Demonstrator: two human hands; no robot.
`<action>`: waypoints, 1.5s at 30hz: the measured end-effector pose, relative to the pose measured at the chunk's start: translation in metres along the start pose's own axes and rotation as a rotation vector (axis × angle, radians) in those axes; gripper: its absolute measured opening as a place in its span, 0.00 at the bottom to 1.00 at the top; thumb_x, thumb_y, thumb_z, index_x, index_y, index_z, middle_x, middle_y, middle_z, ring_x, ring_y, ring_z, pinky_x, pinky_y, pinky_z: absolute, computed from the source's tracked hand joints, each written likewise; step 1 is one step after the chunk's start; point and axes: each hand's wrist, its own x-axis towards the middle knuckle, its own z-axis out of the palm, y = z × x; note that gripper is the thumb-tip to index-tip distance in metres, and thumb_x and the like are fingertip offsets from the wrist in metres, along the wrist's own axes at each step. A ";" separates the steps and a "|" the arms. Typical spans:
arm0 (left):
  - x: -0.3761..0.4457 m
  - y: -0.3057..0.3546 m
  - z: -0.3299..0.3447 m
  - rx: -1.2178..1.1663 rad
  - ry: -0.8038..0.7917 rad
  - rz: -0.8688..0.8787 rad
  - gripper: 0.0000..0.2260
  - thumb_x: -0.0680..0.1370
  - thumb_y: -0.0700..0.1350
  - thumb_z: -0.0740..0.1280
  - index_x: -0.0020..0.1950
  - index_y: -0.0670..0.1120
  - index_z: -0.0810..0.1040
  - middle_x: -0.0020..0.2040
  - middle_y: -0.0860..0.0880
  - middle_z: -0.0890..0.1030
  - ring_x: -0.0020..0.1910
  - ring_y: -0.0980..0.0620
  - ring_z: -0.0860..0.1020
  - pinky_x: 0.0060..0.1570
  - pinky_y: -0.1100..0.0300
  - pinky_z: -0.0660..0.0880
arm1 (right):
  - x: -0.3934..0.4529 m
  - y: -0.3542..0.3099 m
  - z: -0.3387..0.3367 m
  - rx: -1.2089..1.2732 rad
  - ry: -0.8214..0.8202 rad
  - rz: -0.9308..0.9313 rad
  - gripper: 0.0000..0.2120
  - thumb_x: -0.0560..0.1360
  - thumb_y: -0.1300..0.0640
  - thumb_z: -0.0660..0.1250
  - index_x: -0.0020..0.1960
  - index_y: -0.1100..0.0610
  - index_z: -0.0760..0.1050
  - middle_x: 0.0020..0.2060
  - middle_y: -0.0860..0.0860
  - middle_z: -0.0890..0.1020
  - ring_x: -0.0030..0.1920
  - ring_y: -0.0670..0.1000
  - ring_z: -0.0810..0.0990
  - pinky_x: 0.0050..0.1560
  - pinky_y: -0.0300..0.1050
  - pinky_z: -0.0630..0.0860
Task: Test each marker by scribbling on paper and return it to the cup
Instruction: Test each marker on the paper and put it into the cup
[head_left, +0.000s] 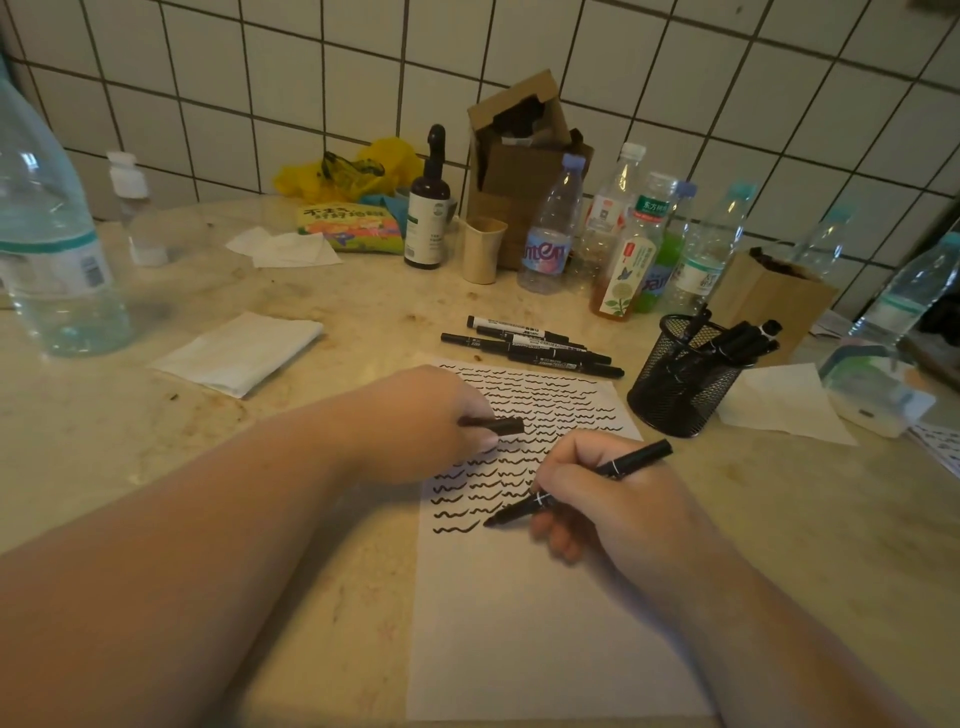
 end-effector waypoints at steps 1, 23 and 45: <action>0.001 0.000 0.000 0.001 0.005 0.001 0.15 0.83 0.56 0.61 0.40 0.52 0.77 0.37 0.52 0.79 0.37 0.54 0.76 0.36 0.61 0.67 | 0.000 0.000 0.000 -0.005 0.002 0.001 0.09 0.77 0.62 0.67 0.39 0.59 0.81 0.32 0.61 0.84 0.31 0.55 0.78 0.32 0.48 0.73; -0.008 0.004 -0.006 -0.124 0.038 -0.004 0.06 0.82 0.50 0.64 0.49 0.56 0.80 0.42 0.54 0.82 0.43 0.56 0.78 0.40 0.60 0.70 | 0.005 -0.005 -0.018 0.225 0.379 -0.139 0.08 0.80 0.61 0.67 0.43 0.62 0.80 0.30 0.56 0.83 0.28 0.49 0.78 0.30 0.41 0.75; -0.015 0.005 -0.012 -0.474 -0.155 0.213 0.11 0.82 0.45 0.66 0.43 0.53 0.83 0.30 0.56 0.76 0.30 0.59 0.71 0.35 0.68 0.68 | 0.002 -0.004 -0.016 0.160 0.067 -0.234 0.06 0.65 0.51 0.75 0.38 0.54 0.84 0.30 0.57 0.82 0.30 0.52 0.79 0.32 0.41 0.75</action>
